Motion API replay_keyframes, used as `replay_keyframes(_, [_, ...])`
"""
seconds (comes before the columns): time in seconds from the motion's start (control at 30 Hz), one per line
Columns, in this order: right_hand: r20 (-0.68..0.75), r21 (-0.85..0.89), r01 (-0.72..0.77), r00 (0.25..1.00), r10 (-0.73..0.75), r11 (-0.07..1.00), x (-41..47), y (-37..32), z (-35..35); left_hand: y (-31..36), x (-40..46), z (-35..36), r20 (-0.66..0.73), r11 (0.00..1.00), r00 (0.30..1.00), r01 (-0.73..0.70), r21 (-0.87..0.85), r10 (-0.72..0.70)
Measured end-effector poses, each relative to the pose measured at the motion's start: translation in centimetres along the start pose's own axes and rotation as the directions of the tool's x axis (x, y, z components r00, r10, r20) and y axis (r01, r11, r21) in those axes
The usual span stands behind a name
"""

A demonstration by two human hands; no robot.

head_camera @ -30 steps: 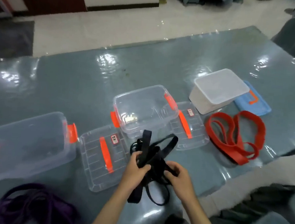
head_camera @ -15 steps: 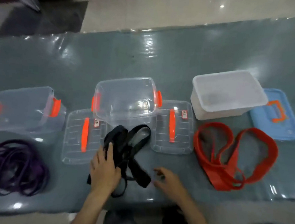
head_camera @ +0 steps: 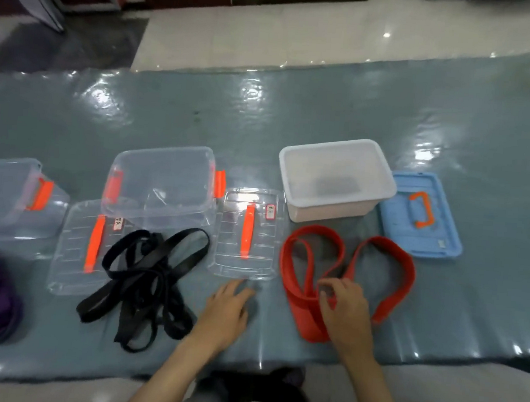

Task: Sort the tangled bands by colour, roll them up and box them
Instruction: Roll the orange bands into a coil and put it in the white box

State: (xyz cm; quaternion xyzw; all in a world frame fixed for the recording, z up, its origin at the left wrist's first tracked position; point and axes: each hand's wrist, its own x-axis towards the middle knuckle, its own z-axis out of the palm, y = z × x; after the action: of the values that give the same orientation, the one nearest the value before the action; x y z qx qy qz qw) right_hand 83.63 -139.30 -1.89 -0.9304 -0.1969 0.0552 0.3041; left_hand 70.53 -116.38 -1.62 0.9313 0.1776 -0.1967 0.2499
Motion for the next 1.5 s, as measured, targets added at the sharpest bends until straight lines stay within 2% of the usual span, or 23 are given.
replay_keyframes(0.07, [0.039, -0.069, -0.126, 0.991, 0.129, 0.990, -0.3, 1.8, -0.1, 1.7, 1.2, 1.0, 0.068, 0.996, 0.994, -0.085, -0.021, 0.086])
replay_keyframes(0.13, [0.164, -0.009, -0.240, 0.957, 0.238, 0.971, -0.7, 3.3, -0.1, 3.2, 2.5, 1.8, 0.118, 0.984, 0.984, -0.116, -0.139, 0.133])
replay_keyframes(0.2, [0.233, 0.032, -0.280, 0.936, 0.265, 0.960, -1.0, 4.0, -0.2, 4.4, 3.6, 2.8, 0.147, 0.953, 0.982, -0.073, -0.295, 0.120])
replay_keyframes(0.27, [0.190, 0.041, -0.275, 0.946, 0.262, 0.961, -1.2, 4.1, -0.3, 5.3, 4.4, 4.0, 0.170, 0.900, 0.983, 0.013, -0.435, 0.068])
replay_keyframes(0.33, [0.143, 0.052, -0.269, 0.955, 0.260, 0.962, -1.4, 3.8, -0.7, 6.1, 4.7, 5.5, 0.164, 0.811, 0.986, 0.114, -0.574, -0.022])
replay_keyframes(0.43, [0.086, 0.094, -0.275, 0.960, 0.267, 0.957, -1.4, 3.4, -1.2, 6.8, 4.7, 7.6, 0.094, 0.669, 0.982, 0.182, -0.721, -0.166])
replay_keyframes(0.53, [0.023, 0.207, -0.380, 0.923, 0.384, 0.902, -1.4, 3.2, -1.5, 7.1, 4.8, 8.3, 0.077, 0.593, 0.968, 0.209, -0.778, -0.239])
replay_keyframes(0.57, [0.010, 0.264, -0.431, 0.896, 0.444, 0.863, -1.6, 3.1, -1.5, 7.1, 4.8, 8.4, 0.105, 0.544, 0.960, 0.235, -0.805, -0.260])
replay_keyframes(0.67, [-0.044, 0.410, -0.464, 0.850, 0.525, 0.786, -2.7, 2.9, -1.4, 7.6, 4.6, 8.1, 0.242, 0.280, 0.911, 0.341, -0.897, -0.333])
replay_keyframes(0.73, [-0.073, 0.462, -0.454, 0.837, 0.543, 0.762, -3.4, 2.8, -1.3, 7.9, 4.5, 8.1, 0.298, 0.175, 0.901, 0.364, -0.915, -0.314])
replay_keyframes(0.8, [-0.071, 0.499, -0.456, 0.826, 0.560, 0.737, -3.7, 3.0, -1.1, 7.6, 4.3, 8.3, 0.377, 0.121, 0.885, 0.420, -0.899, -0.272])
replay_keyframes(0.87, [-0.027, 0.516, -0.470, 0.827, 0.562, 0.716, -3.6, 3.5, -0.8, 7.0, 3.9, 8.6, 0.469, 0.114, 0.853, 0.502, -0.857, -0.231])
replay_keyframes(0.93, [0.030, 0.507, -0.483, 0.838, 0.545, 0.714, -2.9, 4.0, -0.6, 6.7, 4.3, 8.7, 0.476, 0.125, 0.860, 0.501, -0.857, -0.184])
replay_keyframes(1.07, [0.100, 0.529, -0.503, 0.837, 0.539, 0.683, -1.3, 5.3, -0.7, 7.4, 6.0, 6.9, 0.239, 0.040, 0.943, 0.255, -0.966, -0.233])
replay_keyframes(1.2, [0.106, 0.552, -0.481, 0.850, 0.515, 0.681, 0.4, 7.0, -2.2, 7.8, 6.8, 4.2, 0.095, -0.011, 0.963, 0.095, -0.995, -0.254])
replay_keyframes(1.3, [0.074, 0.628, -0.447, 0.849, 0.523, 0.637, 2.1, 7.9, -3.5, 8.9, 6.8, 3.3, 0.033, 0.033, 0.964, 0.043, -0.999, -0.265])
replay_keyframes(1.4, [0.054, 0.727, -0.411, 0.832, 0.551, 0.550, 4.4, 8.4, -4.5, 9.9, 6.9, 3.4, 0.020, 0.124, 0.929, 0.071, -0.990, -0.370])
replay_keyframes(1.43, [0.024, 0.740, -0.389, 0.831, 0.556, 0.549, 5.1, 8.7, -4.7, 10.0, 7.0, 3.8, 0.017, 0.176, 0.916, 0.096, -0.980, -0.402])
replay_keyframes(1.5, [-0.060, 0.712, -0.340, 0.842, 0.536, 0.614, 6.1, 9.2, -5.2, 10.1, 7.0, 4.7, 0.011, 0.268, 0.900, 0.142, -0.953, -0.437])
